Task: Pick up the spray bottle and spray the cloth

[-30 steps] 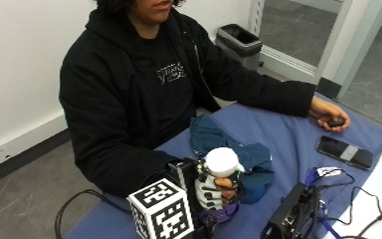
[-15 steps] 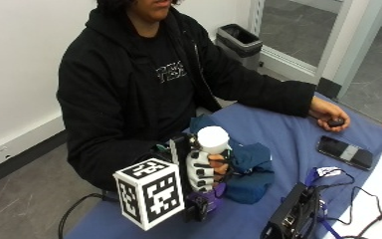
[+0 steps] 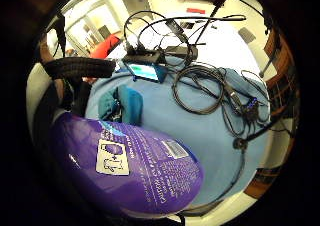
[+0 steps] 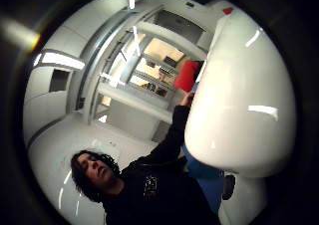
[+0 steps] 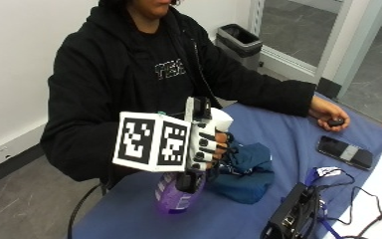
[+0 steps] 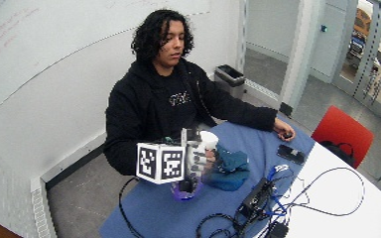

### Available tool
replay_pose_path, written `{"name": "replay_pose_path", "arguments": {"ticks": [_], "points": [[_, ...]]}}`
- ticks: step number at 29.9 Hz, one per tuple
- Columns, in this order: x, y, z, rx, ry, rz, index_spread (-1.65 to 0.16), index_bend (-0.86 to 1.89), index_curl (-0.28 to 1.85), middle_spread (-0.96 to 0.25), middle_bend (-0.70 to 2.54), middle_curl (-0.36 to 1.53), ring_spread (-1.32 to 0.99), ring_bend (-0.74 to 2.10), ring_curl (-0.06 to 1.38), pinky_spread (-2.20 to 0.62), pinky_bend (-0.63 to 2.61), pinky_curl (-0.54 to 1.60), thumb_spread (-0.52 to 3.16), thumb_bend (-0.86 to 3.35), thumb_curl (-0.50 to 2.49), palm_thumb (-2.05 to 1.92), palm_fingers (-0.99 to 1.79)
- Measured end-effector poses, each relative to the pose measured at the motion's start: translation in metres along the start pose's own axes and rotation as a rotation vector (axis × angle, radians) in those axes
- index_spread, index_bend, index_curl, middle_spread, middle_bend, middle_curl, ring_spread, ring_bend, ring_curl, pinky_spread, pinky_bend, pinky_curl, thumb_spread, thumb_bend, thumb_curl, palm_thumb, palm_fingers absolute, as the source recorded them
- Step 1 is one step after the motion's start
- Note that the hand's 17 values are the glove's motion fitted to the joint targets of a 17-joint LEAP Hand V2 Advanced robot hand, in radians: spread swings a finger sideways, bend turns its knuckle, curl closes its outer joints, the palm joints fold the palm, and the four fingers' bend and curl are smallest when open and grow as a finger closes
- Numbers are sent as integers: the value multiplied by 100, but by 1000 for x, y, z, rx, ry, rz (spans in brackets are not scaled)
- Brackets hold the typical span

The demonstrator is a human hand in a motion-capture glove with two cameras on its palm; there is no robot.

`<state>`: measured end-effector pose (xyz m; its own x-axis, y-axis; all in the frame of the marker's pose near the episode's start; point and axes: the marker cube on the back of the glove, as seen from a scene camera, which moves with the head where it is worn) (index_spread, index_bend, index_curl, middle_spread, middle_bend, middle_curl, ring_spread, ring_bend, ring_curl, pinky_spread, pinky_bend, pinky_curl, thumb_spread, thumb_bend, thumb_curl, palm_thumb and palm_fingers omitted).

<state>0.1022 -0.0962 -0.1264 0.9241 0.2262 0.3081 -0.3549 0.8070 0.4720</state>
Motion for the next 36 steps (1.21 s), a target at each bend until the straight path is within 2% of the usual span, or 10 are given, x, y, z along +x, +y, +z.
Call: {"name": "replay_pose_path", "arguments": {"ticks": [7, 18, 23, 28, 36], "points": [[-15, 4, 19, -218, 232, 114, -30, 21, 48, -16, 42, 53, -22, 52, 48, -29, 38, 41, 20, -2, 72, 108, 124], [-11, 1, 47, -464, 560, 186, -29, 19, 51, -16, 43, 54, -23, 50, 49, -28, 37, 42, 18, -3, 74, 109, 120], [-8, -14, 75, -523, 662, 220, -29, 18, 52, -16, 43, 55, -23, 50, 50, -28, 37, 42, 18, -3, 75, 109, 121], [4, 19, 83, -684, 762, 199, -29, 18, 52, -16, 42, 55, -23, 50, 51, -28, 37, 43, 17, -3, 76, 109, 121], [16, 36, 108, -806, 838, 202, -29, 18, 53, -16, 42, 56, -23, 51, 52, -28, 37, 43, 17, -3, 76, 109, 121]]}}
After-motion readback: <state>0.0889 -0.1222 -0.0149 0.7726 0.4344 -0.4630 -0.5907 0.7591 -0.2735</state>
